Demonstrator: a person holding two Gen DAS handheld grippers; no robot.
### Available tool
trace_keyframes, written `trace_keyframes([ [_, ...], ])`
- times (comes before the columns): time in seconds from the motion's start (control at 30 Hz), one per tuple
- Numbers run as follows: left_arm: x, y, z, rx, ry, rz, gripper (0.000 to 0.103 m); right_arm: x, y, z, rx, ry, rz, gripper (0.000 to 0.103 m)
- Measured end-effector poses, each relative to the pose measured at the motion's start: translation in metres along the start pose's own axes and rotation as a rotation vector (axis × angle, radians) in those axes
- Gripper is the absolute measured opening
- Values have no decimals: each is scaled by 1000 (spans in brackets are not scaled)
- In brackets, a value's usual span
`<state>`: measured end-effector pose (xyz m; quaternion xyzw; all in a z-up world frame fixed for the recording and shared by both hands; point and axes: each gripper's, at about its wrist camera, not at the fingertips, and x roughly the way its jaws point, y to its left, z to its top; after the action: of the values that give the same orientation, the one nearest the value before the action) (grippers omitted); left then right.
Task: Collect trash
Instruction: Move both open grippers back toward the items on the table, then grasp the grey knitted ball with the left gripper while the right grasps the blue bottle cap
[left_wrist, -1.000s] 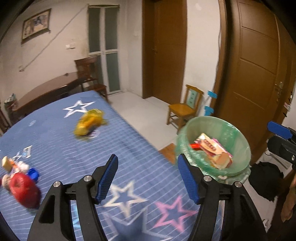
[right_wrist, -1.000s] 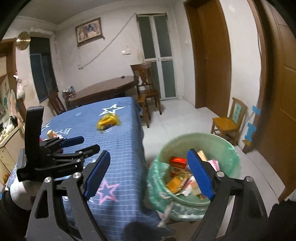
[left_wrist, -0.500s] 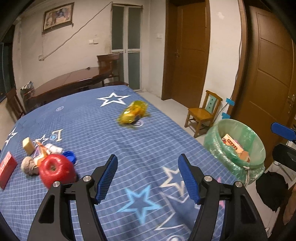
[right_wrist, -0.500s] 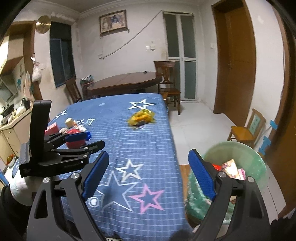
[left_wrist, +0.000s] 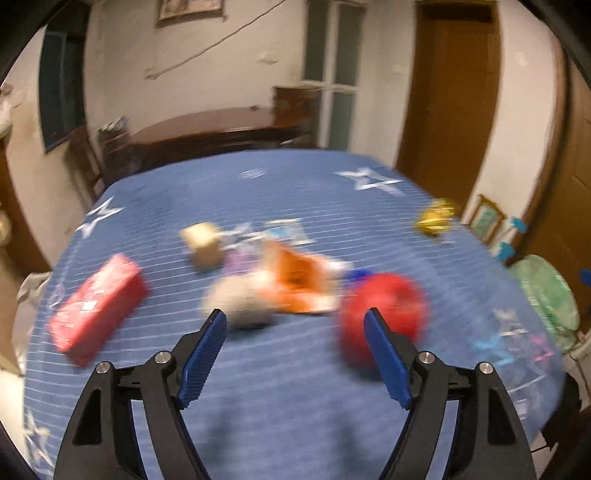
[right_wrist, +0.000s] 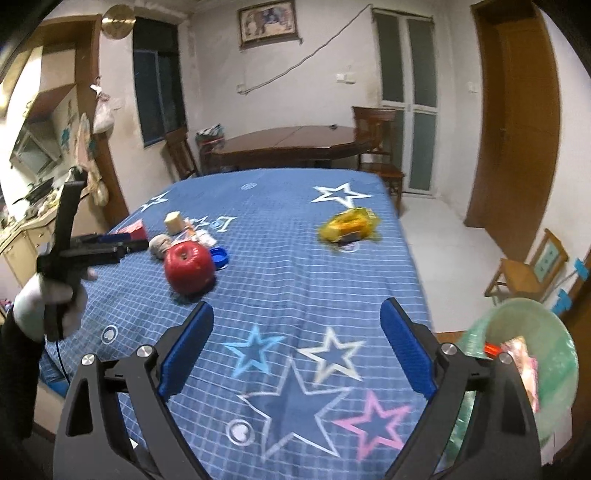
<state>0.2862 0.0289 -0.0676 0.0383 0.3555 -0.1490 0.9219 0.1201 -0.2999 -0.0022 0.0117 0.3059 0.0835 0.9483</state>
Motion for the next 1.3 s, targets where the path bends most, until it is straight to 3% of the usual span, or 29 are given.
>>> trace_keyframes([
  [0.07, 15, 33, 3, -34, 35, 20, 77, 14, 10, 6, -15, 20, 35, 88],
  [0.13, 26, 49, 6, -40, 49, -15, 77, 25, 19, 16, -30, 35, 86, 88],
  [0.2, 41, 55, 7, -37, 70, -65, 77, 42, 25, 33, -24, 63, 177, 88],
  [0.37, 69, 57, 8, -12, 102, -107, 77, 99, 47, 80, -28, 186, 360, 88],
  [0.47, 81, 58, 12, -24, 97, -122, 77, 139, 61, 102, -33, 259, 417, 88],
  [0.53, 90, 59, 15, -28, 104, -128, 74, 169, 73, 115, -49, 305, 430, 88],
  [0.63, 102, 58, 14, -26, 135, -155, 56, 202, 84, 124, -57, 367, 456, 81],
  [0.7, 102, 58, 15, -33, 124, -159, 48, 219, 87, 125, -60, 394, 459, 68],
  [0.8, 101, 61, 13, -50, 120, -173, 46, 241, 90, 128, -64, 431, 461, 54],
  [1.0, 87, 77, 3, -117, 96, -175, 46, 268, 100, 143, -75, 444, 463, 54],
  [1.3, 76, 97, -7, -192, 81, -143, 45, 312, 198, 163, -216, 524, 466, 54],
])
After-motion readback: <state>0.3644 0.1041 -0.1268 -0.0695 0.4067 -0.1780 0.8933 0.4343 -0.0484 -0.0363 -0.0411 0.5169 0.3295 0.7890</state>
